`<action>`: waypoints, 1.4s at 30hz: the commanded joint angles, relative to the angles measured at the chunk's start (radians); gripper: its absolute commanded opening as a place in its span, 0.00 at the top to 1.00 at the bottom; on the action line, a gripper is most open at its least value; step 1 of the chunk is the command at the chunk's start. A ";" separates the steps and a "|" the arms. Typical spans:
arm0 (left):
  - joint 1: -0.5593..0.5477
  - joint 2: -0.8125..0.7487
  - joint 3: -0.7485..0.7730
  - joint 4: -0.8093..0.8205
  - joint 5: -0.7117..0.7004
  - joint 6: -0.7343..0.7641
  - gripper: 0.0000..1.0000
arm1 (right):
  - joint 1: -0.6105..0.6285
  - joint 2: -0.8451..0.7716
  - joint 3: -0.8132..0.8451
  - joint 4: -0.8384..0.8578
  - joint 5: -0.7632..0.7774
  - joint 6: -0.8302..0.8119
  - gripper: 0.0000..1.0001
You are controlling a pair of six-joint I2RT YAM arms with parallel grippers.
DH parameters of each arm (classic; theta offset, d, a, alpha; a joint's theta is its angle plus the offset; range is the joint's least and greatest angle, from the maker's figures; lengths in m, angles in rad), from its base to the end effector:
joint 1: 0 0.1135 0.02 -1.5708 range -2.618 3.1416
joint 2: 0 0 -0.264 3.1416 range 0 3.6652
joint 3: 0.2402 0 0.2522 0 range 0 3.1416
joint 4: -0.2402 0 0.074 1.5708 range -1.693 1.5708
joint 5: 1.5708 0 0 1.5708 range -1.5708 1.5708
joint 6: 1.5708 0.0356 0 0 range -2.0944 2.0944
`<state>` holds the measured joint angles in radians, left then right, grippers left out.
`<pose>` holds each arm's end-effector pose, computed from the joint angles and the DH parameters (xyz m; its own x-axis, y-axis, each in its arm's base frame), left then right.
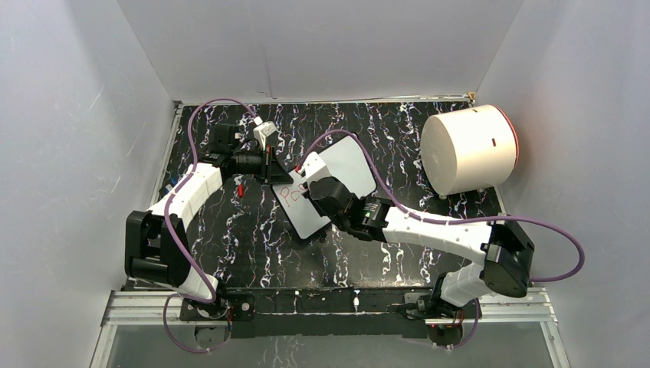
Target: Write a sentence on the whiteboard
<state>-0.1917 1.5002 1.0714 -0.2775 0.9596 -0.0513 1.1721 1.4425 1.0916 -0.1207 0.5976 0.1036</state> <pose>0.3095 -0.0898 0.2683 -0.6733 0.1007 -0.7325 0.6874 0.4504 -0.5698 0.1462 0.2954 0.3005 -0.2341 -0.3355 -0.9125 -0.5460 0.8220 -0.1621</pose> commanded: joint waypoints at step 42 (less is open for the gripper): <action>-0.017 0.032 -0.011 -0.091 -0.067 0.019 1.00 | -0.004 -0.074 -0.020 -0.031 0.007 0.026 1.00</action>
<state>-0.1921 1.5002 1.0744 -0.2871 0.9573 -0.0479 1.1717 1.4368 1.0817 -0.1848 0.5747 0.1341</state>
